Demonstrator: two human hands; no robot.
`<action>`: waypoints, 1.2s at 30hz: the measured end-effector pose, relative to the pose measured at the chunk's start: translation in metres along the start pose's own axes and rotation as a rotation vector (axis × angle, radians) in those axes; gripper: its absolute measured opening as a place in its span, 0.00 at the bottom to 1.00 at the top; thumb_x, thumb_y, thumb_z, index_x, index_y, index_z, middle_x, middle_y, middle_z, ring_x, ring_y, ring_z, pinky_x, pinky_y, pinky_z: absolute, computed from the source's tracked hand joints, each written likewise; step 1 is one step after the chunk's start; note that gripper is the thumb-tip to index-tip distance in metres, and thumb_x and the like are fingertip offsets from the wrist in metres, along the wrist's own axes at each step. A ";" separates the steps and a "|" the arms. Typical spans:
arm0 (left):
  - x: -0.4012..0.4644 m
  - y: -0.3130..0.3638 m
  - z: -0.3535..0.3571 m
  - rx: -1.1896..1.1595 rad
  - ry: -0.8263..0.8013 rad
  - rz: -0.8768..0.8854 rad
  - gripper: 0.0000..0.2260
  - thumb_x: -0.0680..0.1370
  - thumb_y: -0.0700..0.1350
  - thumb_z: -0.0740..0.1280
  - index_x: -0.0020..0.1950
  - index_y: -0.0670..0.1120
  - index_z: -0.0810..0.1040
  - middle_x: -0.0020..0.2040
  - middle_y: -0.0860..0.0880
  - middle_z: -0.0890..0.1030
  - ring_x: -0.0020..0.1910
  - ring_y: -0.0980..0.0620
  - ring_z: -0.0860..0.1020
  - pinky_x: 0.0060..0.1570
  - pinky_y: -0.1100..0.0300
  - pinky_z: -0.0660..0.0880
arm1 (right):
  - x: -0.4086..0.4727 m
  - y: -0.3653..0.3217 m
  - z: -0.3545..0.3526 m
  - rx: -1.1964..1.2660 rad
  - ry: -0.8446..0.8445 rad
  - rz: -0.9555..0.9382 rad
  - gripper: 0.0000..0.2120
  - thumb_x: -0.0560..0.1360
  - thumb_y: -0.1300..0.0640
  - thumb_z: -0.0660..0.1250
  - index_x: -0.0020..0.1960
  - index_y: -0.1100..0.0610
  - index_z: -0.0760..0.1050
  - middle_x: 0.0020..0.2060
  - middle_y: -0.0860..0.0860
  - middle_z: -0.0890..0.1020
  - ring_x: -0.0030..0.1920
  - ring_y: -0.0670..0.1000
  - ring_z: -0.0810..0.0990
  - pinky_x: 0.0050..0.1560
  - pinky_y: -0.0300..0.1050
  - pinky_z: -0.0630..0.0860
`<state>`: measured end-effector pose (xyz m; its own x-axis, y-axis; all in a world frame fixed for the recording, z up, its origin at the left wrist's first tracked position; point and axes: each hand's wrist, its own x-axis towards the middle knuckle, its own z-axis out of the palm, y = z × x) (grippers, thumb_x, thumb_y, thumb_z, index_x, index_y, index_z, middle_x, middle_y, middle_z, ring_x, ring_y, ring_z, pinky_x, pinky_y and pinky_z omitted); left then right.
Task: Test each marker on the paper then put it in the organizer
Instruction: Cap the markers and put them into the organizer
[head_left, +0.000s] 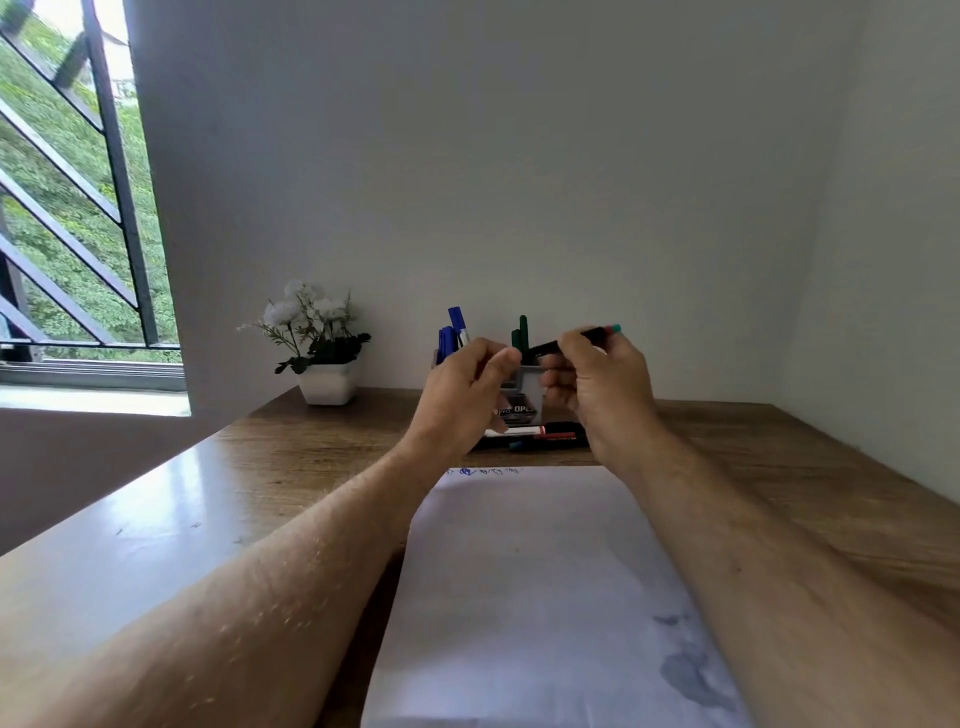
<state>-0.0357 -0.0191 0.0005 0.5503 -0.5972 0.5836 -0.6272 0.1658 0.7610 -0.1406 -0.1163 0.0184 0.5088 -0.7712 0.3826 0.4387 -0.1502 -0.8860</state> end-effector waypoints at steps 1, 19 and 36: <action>0.000 0.000 0.001 -0.044 0.030 -0.021 0.06 0.81 0.45 0.64 0.56 0.46 0.78 0.46 0.48 0.81 0.41 0.52 0.82 0.37 0.59 0.82 | -0.001 -0.001 -0.001 0.013 -0.009 0.025 0.01 0.78 0.61 0.66 0.48 0.57 0.74 0.34 0.54 0.83 0.30 0.50 0.80 0.30 0.43 0.77; 0.007 0.002 -0.010 -0.770 0.030 -0.253 0.13 0.82 0.32 0.54 0.56 0.45 0.75 0.50 0.47 0.86 0.47 0.51 0.83 0.45 0.56 0.81 | -0.016 -0.004 0.002 -0.399 -0.345 0.225 0.12 0.80 0.47 0.65 0.48 0.55 0.79 0.30 0.52 0.79 0.23 0.49 0.71 0.25 0.39 0.69; 0.005 0.006 -0.007 -0.803 0.010 -0.166 0.10 0.81 0.34 0.60 0.56 0.40 0.80 0.48 0.43 0.84 0.45 0.49 0.83 0.42 0.58 0.82 | -0.014 -0.003 0.000 -0.625 -0.244 -0.064 0.18 0.78 0.44 0.67 0.34 0.52 0.80 0.24 0.47 0.76 0.20 0.41 0.69 0.30 0.40 0.67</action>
<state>-0.0329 -0.0161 0.0099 0.6089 -0.6567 0.4449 0.0463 0.5893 0.8066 -0.1488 -0.1050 0.0156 0.6810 -0.5981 0.4226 -0.0005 -0.5775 -0.8164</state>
